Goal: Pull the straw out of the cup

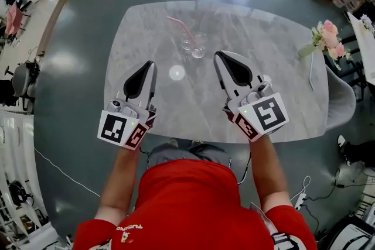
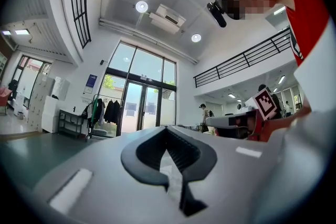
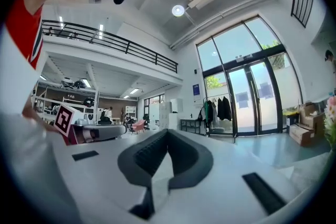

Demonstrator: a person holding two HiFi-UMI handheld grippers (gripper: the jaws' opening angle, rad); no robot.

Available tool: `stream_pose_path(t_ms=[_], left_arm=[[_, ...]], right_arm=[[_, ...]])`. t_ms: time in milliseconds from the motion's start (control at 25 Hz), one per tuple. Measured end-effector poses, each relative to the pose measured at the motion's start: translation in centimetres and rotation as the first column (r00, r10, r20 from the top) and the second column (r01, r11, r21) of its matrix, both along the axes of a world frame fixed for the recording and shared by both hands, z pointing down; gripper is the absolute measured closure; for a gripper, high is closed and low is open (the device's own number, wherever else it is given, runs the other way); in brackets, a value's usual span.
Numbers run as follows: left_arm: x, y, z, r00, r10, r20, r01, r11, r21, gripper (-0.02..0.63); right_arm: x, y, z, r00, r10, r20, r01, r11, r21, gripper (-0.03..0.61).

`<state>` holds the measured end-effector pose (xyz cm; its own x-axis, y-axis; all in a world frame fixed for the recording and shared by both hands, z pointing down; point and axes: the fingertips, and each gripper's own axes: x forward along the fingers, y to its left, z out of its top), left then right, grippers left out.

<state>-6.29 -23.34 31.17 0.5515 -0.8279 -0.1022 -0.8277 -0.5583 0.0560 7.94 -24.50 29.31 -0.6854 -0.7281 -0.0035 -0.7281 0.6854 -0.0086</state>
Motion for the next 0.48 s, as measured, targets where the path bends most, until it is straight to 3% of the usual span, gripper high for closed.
stream_pose_path(t_ms=[480], left_arm=[[0.6, -4.2, 4.4, 0.999, 0.046, 0.019, -0.044, 0.995, -0.084, 0.609]], right_arm=[[-3.2, -6.8, 6.5, 0.982, -0.006, -0.186, -0.013, 0.995, -0.102, 0.577]])
